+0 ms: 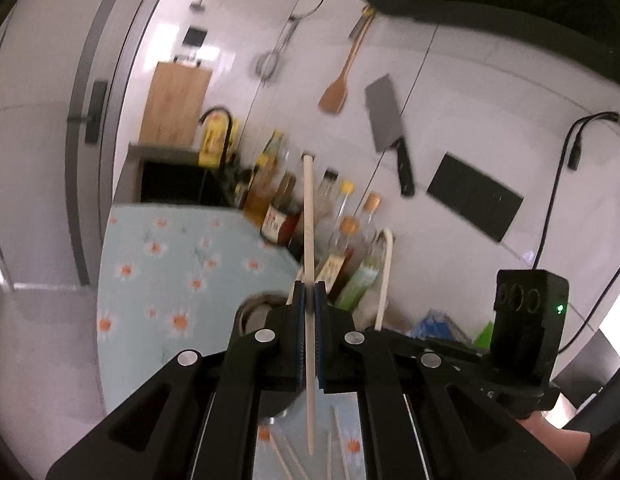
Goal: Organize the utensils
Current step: 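Carry the yellow spoon and chopstick up and lower both into the black holder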
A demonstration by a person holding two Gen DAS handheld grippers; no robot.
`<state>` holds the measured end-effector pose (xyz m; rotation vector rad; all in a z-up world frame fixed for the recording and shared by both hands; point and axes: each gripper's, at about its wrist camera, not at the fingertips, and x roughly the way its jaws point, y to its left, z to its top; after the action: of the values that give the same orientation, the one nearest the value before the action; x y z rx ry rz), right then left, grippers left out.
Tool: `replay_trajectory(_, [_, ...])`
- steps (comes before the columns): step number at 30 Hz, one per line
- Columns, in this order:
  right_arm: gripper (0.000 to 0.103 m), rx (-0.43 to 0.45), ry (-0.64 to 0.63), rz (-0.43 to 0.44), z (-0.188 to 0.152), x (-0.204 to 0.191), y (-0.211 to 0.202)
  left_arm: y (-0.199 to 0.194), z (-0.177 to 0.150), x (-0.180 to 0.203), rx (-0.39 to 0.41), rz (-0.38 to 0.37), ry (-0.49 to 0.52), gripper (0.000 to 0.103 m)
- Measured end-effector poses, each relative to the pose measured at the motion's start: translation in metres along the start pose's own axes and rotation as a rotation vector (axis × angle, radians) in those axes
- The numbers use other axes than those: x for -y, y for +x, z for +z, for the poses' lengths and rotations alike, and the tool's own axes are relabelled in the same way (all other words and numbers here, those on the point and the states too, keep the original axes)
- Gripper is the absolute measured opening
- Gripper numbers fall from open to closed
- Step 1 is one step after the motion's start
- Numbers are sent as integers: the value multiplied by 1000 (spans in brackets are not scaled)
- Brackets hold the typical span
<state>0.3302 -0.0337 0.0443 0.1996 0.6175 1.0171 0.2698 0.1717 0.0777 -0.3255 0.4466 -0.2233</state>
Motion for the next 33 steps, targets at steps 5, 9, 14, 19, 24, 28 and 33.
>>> replay_trajectory(5, [8,53,-1,1,20,9,4,5,14,1,81,-17,11,3])
replay_trajectory(9, [8,104,-19,-11,35,14,9,13,22,4,143,-8,45,3])
replay_trajectory(14, [8,149,-22,-7,50,22,14,19,28,7,223,0,69,4])
replay_trajectory(19, [8,171,0,-2,58,35,22,25,31,8,263,16,78,4])
replay_trajectory(24, [8,178,26,5,59,46,27,38,28,6,250,40,103,4])
replay_trajectory(28, [8,177,36,6,57,49,29,51,21,2,222,49,101,4])
replay_trajectory(33, [8,155,43,4,51,53,38,63,12,-3,197,64,94,4])
